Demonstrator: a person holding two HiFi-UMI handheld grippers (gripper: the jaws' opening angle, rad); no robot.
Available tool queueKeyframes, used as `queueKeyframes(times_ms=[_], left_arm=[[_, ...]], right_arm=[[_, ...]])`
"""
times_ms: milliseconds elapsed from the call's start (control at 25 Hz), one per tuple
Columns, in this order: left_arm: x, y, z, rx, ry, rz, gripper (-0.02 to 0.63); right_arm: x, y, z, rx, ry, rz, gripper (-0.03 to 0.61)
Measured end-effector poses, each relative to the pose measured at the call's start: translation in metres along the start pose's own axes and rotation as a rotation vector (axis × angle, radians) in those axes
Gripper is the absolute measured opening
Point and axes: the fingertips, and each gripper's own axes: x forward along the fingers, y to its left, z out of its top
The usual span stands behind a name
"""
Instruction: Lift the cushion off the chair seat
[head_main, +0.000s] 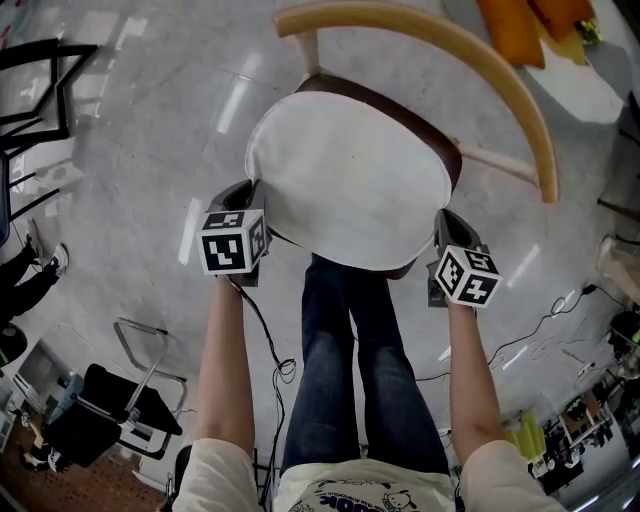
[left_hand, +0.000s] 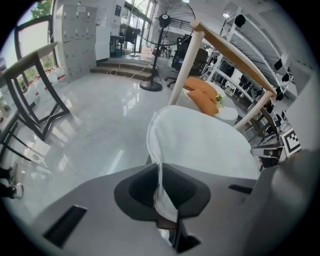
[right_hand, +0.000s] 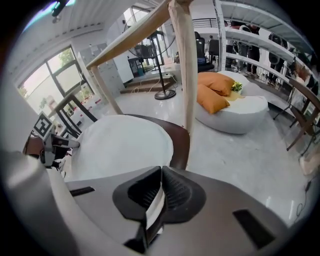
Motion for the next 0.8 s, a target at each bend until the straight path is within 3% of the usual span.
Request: queueKeyframes(times_ms=[320,800], left_arm=[[-0.055,-0.015,0.003,-0.022,-0.022,0.009,0.038],[-0.207,-0.061,0.058,-0.031,-0.204,0.04,0.04]], right_arm=[[-0.051,0.013,0.036,-0.024,-0.071,0.009,0.025],[-0.21,0.037,0.119,-0.087,-0.274,0.012,0.026]])
